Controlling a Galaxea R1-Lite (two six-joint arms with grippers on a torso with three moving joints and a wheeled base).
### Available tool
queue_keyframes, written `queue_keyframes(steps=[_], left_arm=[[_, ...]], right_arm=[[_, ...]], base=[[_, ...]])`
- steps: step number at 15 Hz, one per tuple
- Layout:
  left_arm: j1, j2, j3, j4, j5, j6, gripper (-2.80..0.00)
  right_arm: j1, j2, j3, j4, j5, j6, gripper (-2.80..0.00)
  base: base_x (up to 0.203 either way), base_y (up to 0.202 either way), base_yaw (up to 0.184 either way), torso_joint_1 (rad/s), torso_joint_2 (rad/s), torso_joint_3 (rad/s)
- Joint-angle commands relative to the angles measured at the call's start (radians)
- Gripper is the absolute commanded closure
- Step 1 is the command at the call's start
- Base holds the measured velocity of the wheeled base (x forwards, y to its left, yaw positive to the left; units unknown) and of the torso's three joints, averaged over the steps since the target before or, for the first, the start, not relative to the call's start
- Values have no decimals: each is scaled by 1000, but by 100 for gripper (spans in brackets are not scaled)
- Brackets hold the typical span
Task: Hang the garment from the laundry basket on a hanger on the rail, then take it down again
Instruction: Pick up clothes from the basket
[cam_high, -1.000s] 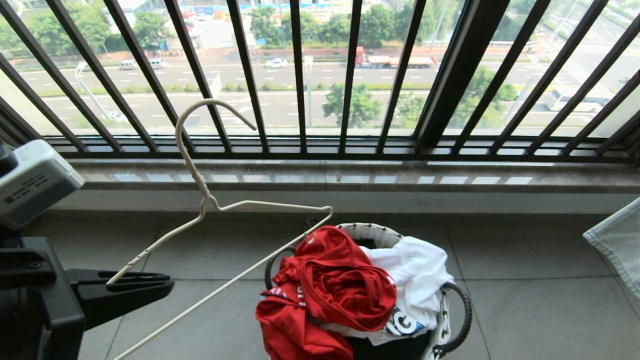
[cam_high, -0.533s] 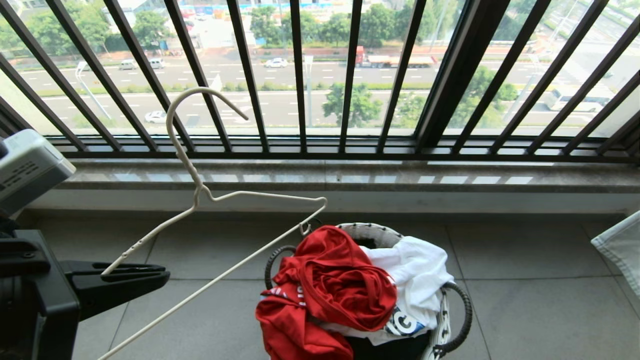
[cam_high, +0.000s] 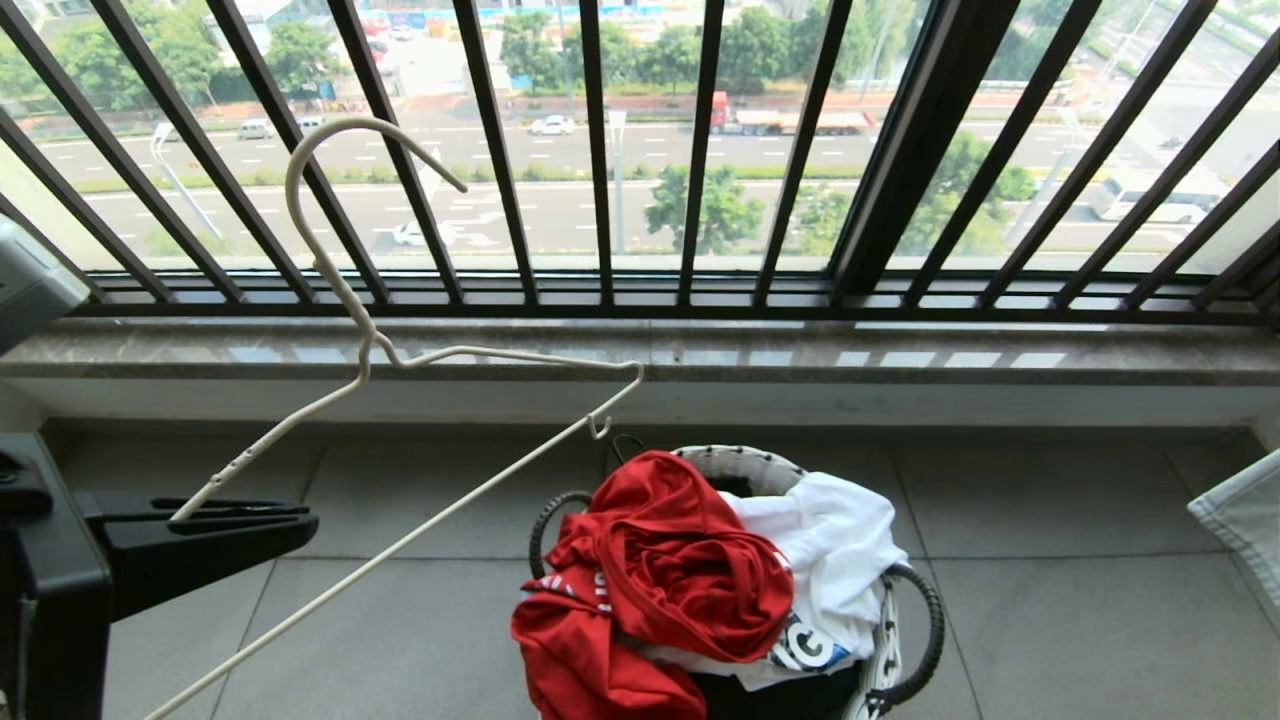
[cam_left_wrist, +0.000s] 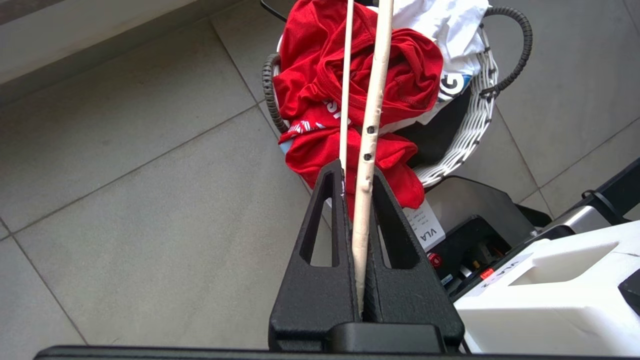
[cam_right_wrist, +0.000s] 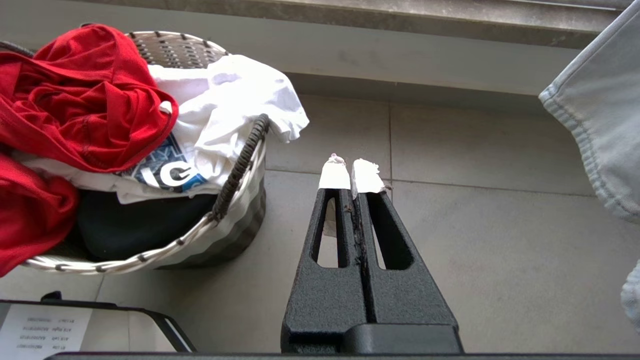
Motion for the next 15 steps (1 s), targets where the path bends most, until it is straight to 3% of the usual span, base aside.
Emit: queue_keyframes(steps=[1, 5, 10, 15], left_arm=[[0, -10, -14, 3, 4, -5, 0], [0, -12, -14, 4, 4, -4, 0], [0, -13, -19, 4, 6, -2, 0], [1, -19, -34, 4, 10, -2, 0]], right_arm=[[1, 94, -80, -7, 0, 1, 0], [1, 383, -241, -8, 28, 14, 0], [8, 819, -403, -10, 178, 61, 0], [148, 1330, -536, -39, 269, 182, 0]], base=[[0, 0, 0, 0, 0, 0], [0, 0, 0, 0, 0, 0], [0, 0, 0, 0, 0, 0], [0, 0, 0, 0, 0, 0]])
